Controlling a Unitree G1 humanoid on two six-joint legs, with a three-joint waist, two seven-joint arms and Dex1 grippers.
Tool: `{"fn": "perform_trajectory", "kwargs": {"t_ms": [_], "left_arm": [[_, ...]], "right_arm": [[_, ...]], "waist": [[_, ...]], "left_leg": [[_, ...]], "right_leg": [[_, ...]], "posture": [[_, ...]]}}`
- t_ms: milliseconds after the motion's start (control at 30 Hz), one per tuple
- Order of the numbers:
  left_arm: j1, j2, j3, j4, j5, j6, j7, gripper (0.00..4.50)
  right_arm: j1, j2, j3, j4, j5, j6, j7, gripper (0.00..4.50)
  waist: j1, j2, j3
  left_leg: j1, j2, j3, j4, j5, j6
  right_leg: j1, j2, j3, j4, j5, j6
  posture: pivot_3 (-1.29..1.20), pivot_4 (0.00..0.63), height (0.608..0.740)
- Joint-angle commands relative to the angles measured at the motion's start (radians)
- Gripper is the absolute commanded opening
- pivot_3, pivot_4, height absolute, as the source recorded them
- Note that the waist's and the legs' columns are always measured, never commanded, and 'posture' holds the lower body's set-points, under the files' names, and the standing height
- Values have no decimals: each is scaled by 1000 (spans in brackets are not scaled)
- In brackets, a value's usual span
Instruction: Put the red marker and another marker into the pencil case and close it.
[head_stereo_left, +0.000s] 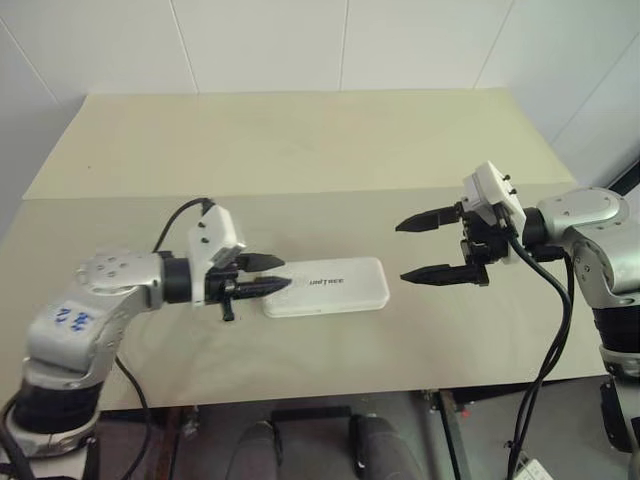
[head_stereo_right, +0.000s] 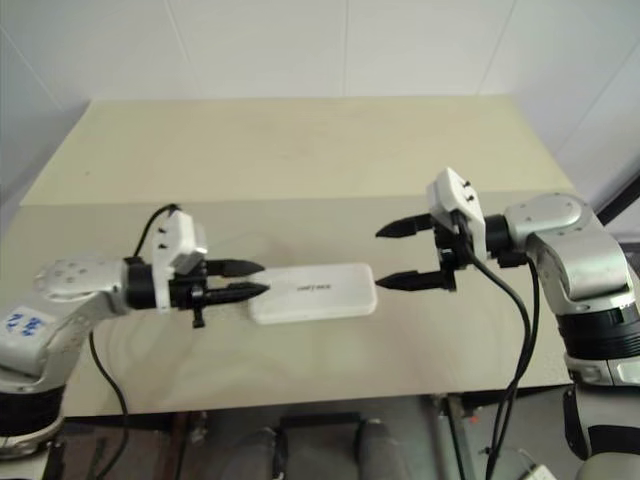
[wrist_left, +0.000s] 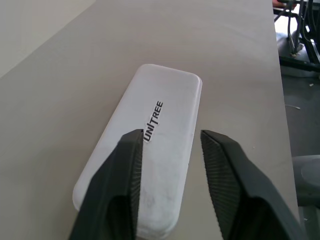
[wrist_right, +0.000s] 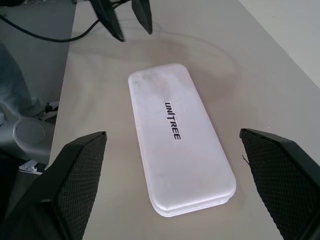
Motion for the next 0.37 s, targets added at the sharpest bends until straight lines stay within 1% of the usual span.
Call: {"fn": "perform_trajectory", "kwargs": {"t_ms": [33, 100, 167, 300, 333, 367], "left_arm": [[70, 48, 142, -68, -64, 37, 19, 3164], [146, 79, 243, -72, -77, 45, 20, 3815], [204, 100, 301, -74, -85, 42, 22, 4466], [293, 117, 376, -77, -98, 32, 32, 4466], [316, 117, 394, -82, -101, 31, 34, 4466], [342, 113, 415, -91, -104, 29, 34, 4466]], "right_arm": [[-15, -17, -10, 30, -16, -38, 22, 4500], [-14, -23, -10, 51, -24, -47, 32, 4500], [-14, -23, -5, 66, -34, -55, 41, 4500], [-17, -15, 3, 84, -50, -63, 52, 4500], [-16, -15, 5, 86, -53, -65, 54, 4500], [-13, -15, 7, 88, -57, -65, 55, 4500]], "waist": [[0, 0, 0], [-1, -1, 0], [-4, 0, 0], [-5, 0, 0], [-5, 0, 0], [-5, 0, 0]], "left_leg": [[-1, 0, 0, 0, 0, 0], [-1, 0, 0, 0, 0, 0], [0, 0, 0, -1, 0, 0], [0, 0, 1, -2, -1, -1], [0, 0, 1, -3, -1, -1], [0, 0, 1, -4, 0, -1]], "right_leg": [[0, 0, 0, 0, 0, 0], [-1, 0, 0, -1, -1, -2], [-1, 0, 0, -1, -3, -5], [-2, -1, 0, -1, -4, -8], [-2, -1, 0, -2, -8, -15], [-2, -1, 0, -2, -9, -17]], "posture": [[0, 150, 740], [0, 150, 740], [0, 150, 740], [0, 150, 740], [0, 150, 740], [0, 150, 740]]}}
